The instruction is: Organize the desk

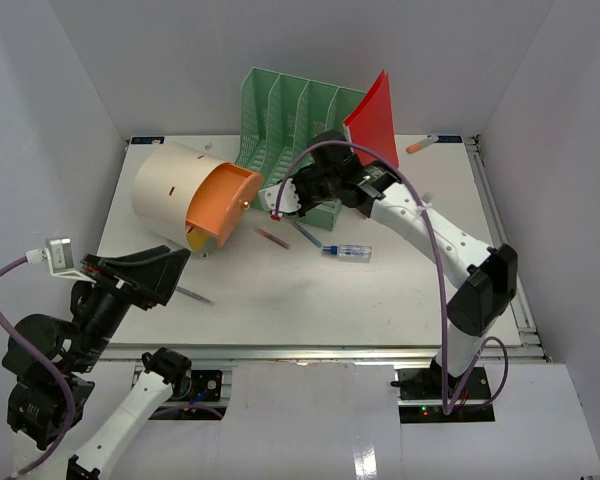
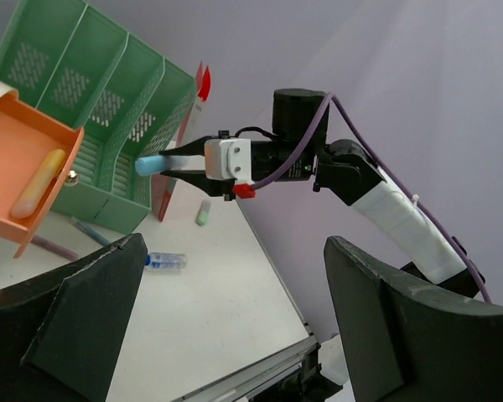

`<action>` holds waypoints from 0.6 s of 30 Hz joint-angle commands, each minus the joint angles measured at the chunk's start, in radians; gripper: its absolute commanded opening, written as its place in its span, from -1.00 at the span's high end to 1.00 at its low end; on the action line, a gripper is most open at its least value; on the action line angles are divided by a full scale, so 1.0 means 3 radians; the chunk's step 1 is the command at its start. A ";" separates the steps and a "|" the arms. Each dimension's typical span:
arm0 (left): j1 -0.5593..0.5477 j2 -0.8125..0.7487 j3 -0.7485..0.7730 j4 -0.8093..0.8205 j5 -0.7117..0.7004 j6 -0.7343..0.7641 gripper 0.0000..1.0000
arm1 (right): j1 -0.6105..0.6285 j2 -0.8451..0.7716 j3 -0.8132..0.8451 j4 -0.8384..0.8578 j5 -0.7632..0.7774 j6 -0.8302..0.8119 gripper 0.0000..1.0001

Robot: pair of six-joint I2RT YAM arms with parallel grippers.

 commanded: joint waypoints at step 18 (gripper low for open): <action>-0.0005 -0.0179 -0.0266 -0.0032 -0.0121 -0.0123 -0.96 | 0.0920 0.0862 0.0884 0.1196 0.0907 -0.1124 0.73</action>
